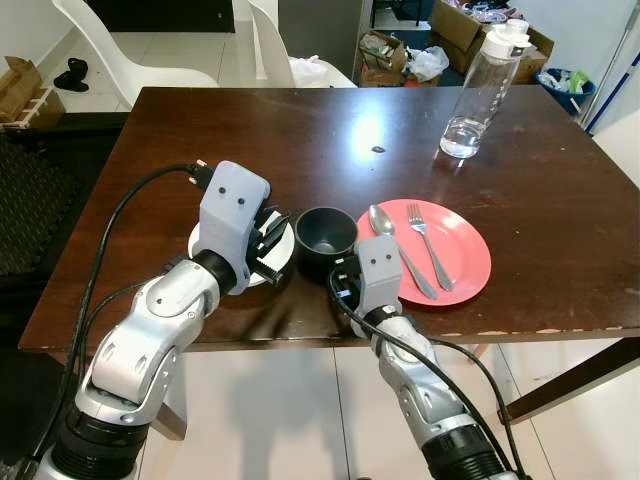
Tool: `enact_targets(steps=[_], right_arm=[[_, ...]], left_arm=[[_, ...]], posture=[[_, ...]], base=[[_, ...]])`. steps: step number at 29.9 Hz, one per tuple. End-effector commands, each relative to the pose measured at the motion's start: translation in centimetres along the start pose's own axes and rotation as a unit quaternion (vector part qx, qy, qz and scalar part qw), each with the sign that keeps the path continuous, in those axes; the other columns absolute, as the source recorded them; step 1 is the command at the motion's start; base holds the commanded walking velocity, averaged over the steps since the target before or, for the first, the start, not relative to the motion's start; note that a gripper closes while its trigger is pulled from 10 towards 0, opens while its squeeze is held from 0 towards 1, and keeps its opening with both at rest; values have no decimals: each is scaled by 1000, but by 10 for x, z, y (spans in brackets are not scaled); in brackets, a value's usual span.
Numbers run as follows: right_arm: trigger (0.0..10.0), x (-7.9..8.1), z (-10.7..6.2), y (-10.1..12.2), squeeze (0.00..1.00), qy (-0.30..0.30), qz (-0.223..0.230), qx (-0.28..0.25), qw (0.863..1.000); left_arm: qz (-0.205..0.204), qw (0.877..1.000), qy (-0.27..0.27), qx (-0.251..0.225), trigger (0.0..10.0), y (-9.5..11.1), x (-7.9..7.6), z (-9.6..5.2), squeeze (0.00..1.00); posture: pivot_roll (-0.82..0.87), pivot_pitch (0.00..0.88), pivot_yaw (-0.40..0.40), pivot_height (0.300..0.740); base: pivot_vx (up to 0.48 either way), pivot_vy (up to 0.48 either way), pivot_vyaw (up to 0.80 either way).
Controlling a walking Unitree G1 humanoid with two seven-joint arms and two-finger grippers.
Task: Setting the table
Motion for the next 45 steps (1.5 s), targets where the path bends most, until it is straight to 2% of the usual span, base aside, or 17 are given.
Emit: enact_targets(steps=[1, 8, 14, 15, 16, 17, 18, 19, 21, 24, 27, 30, 33, 36, 38, 39, 45], right_arm=[[0, 0, 0, -3, 0, 1, 14, 0, 1000], [0, -2, 0, 0, 0, -1, 27, -8, 1000], [0, -3, -4, 15, 0, 2, 17, -39, 999], [980, -3, -7, 24, 0, 5, 3, -56, 998], [2510, -3, -8, 28, 0, 6, -4, -63, 998], [10000, -3, -11, 33, 0, 9, -14, -73, 997], [10000, -3, -11, 33, 0, 9, -14, -73, 997], [10000, -3, -18, 47, 0, 17, -38, -97, 994], [10000, -5, -24, 57, 0, 22, -54, -113, 992], [10000, -6, -30, 63, 0, 23, -56, -122, 991], [10000, -12, -42, 73, 0, 14, -47, -141, 989], [10000, -21, -51, 77, 0, -17, -29, -159, 987], [10000, -29, -56, 79, 0, -50, -4, -166, 985], [10000, -32, -58, 82, 0, -64, -4, -171, 983], [10000, -35, -57, 89, 0, -76, 0, -180, 981], [10000, -38, -56, 93, 0, -81, 7, -186, 979], [10000, -40, -55, 93, 0, -82, 7, -182, 980]], left_arm=[[0, 1000, 2, 5, 10000, -2, 0, -2, 0], [-2, 1000, 0, 7, 10000, -3, -1, -2, 0], [14, 999, -35, 38, 10000, -13, 3, -17, 0], [30, 997, -45, 59, 10000, -19, 12, -25, 0], [38, 996, -45, 67, 10000, -21, 16, -28, 0], [44, 995, -45, 75, 10000, -23, 23, -32, 0], [44, 995, -45, 75, 10000, -23, 23, -32, 0], [42, 994, -46, 92, 10000, -24, 39, -44, 0], [35, 992, -60, 103, 10000, -25, 47, -54, 0], [27, 991, -72, 111, 10000, -27, 49, -63, 0], [-28, 992, -73, 95, 10000, -24, 47, -73, 0], [-85, 994, -33, 58, 10000, -20, 44, -72, 0], [-120, 992, 1, 43, 10000, -21, 39, -68, 0], [-114, 992, 9, 50, 10000, -26, 34, -67, 0], [-99, 992, 28, 67, 10000, -35, 29, -66, 0], [-94, 991, 56, 74, 10000, -42, 28, -63, 0], [-117, 982, 118, 85, 10000, -51, 33, -57, 0]], posture=[[16, 71, 35, 740], [14, 72, 35, 740], [12, 76, 35, 740], [15, 78, 36, 740], [16, 79, 38, 740], [16, 79, 38, 740], [16, 79, 38, 740], [18, 83, 38, 740], [18, 85, 40, 740], [14, 87, 41, 740], [6, 91, 40, 740], [1, 94, 36, 740], [-3, 94, 35, 740], [-8, 93, 37, 740], [-9, 91, 38, 740], [-10, 88, 40, 740], [-13, 81, 35, 740]], base=[[0, 0, 0], [0, 0, 0], [0, 0, 0], [0, 0, 0], [0, 0, 0], [0, 0, 0], [0, 0, 0], [0, 0, 0], [0, 0, 0], [0, 0, 0], [0, 0, 0], [0, 0, 0], [0, 0, 0], [0, 0, 0], [0, 0, 0], [0, 0, 0], [0, 0, 0]])
Point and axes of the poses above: a point about 5 cm out from each wrist's last joint towards the gripper, its own z axis pointing out of the wrist towards the gripper, its own y axis along the axis of the wrist's last joint, x = y × z, the point moved 3 cm from there along z, pointing out of the wrist towards the gripper, and after that the axes turned 8 degrees about z, right-handed, at the moved point
